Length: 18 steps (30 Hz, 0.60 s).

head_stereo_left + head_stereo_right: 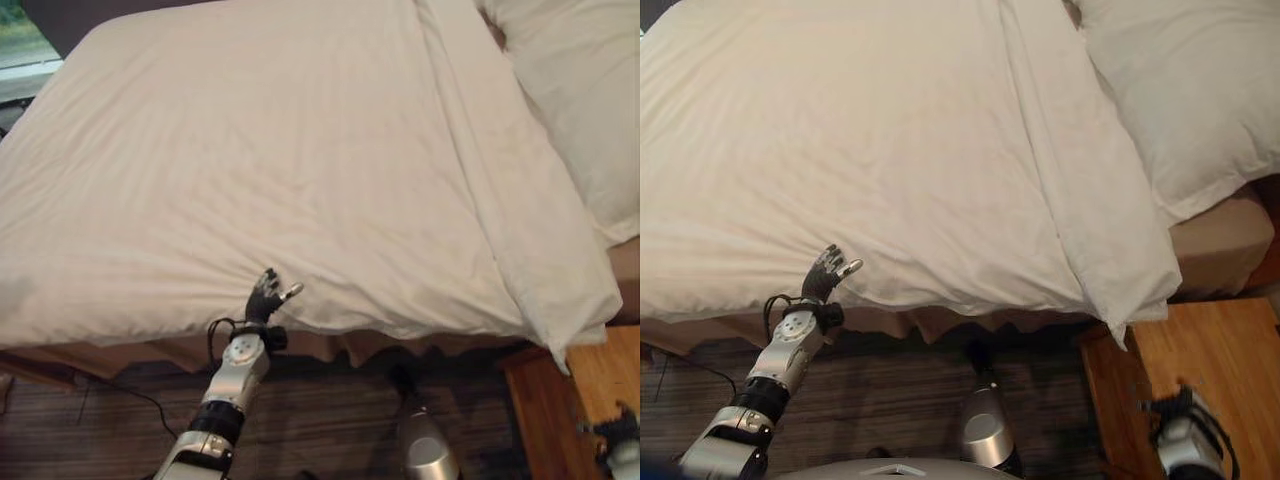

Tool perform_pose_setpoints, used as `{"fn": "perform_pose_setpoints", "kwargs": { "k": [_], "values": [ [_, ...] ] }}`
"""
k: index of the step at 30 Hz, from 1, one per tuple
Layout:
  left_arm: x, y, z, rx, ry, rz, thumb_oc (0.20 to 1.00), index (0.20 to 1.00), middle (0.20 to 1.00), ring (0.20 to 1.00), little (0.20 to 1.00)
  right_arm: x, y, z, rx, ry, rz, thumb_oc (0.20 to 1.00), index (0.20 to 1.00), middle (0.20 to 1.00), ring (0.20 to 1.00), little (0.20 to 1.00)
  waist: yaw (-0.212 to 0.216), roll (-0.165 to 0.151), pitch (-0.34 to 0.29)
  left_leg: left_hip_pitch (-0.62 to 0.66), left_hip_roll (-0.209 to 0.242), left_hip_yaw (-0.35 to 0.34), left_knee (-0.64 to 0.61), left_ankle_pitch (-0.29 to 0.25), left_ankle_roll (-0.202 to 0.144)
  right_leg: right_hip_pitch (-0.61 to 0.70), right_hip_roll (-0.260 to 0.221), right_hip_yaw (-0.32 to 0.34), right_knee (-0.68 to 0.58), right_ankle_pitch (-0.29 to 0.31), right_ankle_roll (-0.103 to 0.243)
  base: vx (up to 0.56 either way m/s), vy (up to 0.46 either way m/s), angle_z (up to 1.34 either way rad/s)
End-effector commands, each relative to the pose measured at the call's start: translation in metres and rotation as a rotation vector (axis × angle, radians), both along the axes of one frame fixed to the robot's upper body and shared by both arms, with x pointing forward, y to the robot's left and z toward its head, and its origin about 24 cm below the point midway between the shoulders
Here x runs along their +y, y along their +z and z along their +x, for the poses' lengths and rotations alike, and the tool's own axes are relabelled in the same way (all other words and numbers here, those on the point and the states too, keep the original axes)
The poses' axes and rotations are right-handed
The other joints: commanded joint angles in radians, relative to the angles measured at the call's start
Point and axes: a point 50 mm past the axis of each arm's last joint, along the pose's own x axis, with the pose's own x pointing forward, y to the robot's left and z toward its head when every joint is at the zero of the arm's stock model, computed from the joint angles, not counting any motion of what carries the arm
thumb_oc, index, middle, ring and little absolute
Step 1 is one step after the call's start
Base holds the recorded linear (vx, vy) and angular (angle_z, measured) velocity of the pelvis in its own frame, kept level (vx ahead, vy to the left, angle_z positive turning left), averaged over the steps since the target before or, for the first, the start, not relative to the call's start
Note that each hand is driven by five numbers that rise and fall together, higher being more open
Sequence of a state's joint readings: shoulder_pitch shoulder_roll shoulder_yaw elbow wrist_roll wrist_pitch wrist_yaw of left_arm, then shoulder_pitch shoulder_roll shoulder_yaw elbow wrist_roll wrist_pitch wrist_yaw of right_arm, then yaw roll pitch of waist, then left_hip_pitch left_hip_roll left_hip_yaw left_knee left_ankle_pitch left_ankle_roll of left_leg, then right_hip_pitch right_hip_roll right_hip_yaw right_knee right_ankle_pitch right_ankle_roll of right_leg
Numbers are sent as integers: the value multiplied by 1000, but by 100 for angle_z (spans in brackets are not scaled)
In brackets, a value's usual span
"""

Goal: Making the bed.

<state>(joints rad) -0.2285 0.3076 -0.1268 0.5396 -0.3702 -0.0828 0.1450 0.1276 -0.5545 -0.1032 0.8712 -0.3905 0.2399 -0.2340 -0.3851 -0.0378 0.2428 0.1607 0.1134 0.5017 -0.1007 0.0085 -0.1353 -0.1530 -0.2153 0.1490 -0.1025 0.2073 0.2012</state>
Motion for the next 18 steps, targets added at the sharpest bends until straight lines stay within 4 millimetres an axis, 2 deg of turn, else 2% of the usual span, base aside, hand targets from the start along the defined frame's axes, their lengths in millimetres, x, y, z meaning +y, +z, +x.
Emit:
{"fn": "perform_pose_setpoints", "kwargs": {
  "k": [1, 3, 6, 7, 8, 9, 10, 11, 12, 13, 14, 15, 16, 18],
  "values": [
    [-12, 11, 5, -56, -74, 13, 1000, 1000, 1000, 1000, 1000, -20, 27, 19, -46, 37, -154, 1000, 1000, 1000, 1000, 1000, -11, -36, -9, -32, -53, -38, 120, -153, 69, -128, -49, -31, 50, -20, 53, -38, 25, -8],
    [-15, 8, 3, -51, -79, 8, 1000, 1000, 1000, 1000, 1000, -21, 32, 19, -107, 15, -164, 1000, 1000, 1000, 1000, 1000, -17, -40, -12, -35, -52, -38, 122, -154, 71, -131, -48, -33, 50, -19, 54, -30, 3, -5],
    [-19, 10, 6, -58, -81, 10, 1000, 1000, 1000, 1000, 1000, -16, 48, 43, -286, 24, -150, 1000, 1000, 1000, 1000, 1000, -26, -58, -17, -36, -45, -37, 126, -154, 73, -132, -37, -30, 51, -18, 56, -19, -19, -5],
    [-20, 11, 8, -60, -80, 12, 1000, 1000, 1000, 1000, 1000, -13, 58, 54, -386, 20, -139, 636, 636, 636, 636, 636, -29, -67, -18, -33, -42, -33, 125, -155, 74, -133, -31, -28, 51, -17, 56, 0, -24, -4],
    [-19, 11, 8, -63, -72, 16, 1000, 1000, 1000, 1000, 1000, -9, 70, 69, -530, 6, -114, 316, 316, 316, 316, 316, -31, -73, -24, -30, -39, -28, 122, -153, 74, -131, -23, -27, 50, -18, 57, 15, -26, -5],
    [-18, 11, 8, -63, -72, 22, 1000, 1000, 1000, 1000, 1000, -5, 74, 76, -610, -14, -79, 200, 200, 200, 200, 200, -28, -79, -27, -25, -35, -24, 121, -152, 74, -126, -19, -23, 50, -18, 57, 32, -11, -6],
    [-14, 8, 5, -49, -62, 39, 1000, 1000, 1000, 1000, 1000, 14, 95, 101, -1018, -115, 160, 200, 200, 200, 200, 200, -36, -89, -38, -14, -25, -12, 114, -147, 72, -124, -6, -16, 47, -15, 58, 24, -18, -9],
    [-14, 8, 5, -48, -63, 41, 1000, 1000, 1000, 1000, 1000, 14, 95, 100, -1019, -117, 163, 200, 200, 200, 200, 200, -33, -91, -37, -12, -24, -12, 114, -147, 71, -123, -5, -15, 47, -15, 58, 22, 30, -11],
    [-7, 8, 4, -49, -40, 47, 1000, 1000, 1000, 1000, 1000, 22, 117, 117, -1241, -128, 259, 200, 200, 200, 200, 200, -34, -96, -47, -5, -14, -7, 109, -138, 66, -119, 3, -13, 44, -12, 59, 10, 26, -19],
    [-7, 9, 4, -50, -40, 47, 1000, 1000, 1000, 1000, 1000, 22, 117, 117, -1243, -128, 260, 200, 200, 200, 200, 200, -33, -97, -45, -3, -13, -6, 108, -138, 66, -117, 4, -12, 44, -11, 59, 25, 32, -16],
    [-3, 9, 3, -53, -26, 49, 1000, 1000, 1000, 1000, 1000, 31, 142, 135, -1388, -67, 303, 200, 200, 200, 200, 200, -28, -104, -56, 4, -2, -4, 101, -126, 60, -110, 11, -15, 42, -8, 60, 15, 4, -11],
    [-3, 9, 4, -54, -25, 49, 1000, 1000, 1000, 1000, 1000, 31, 142, 136, -1389, -67, 304, 200, 200, 200, 200, 200, -29, -104, -55, 5, -2, -4, 100, -126, 59, -109, 11, -15, 42, -8, 60, 0, 0, 0],
    [0, 10, 3, -58, -21, 54, 1000, 1000, 1000, 1000, 1000, 39, 161, 148, -1495, -19, 352, 200, 200, 200, 200, 200, -22, -105, -61, 11, 5, -1, 89, -116, 54, -103, 14, -22, 40, -6, 61, 0, 0, 0],
    [5, 9, 0, -58, -9, 56, 1000, 1000, 1000, 1000, 1000, 49, 184, 155, -1614, 54, 399, 200, 200, 200, 200, 200, -6, -105, -73, 18, 16, 1, 69, -101, 45, -91, 14, -46, 38, -2, 61, 17, -3, 1]
  ]
}}
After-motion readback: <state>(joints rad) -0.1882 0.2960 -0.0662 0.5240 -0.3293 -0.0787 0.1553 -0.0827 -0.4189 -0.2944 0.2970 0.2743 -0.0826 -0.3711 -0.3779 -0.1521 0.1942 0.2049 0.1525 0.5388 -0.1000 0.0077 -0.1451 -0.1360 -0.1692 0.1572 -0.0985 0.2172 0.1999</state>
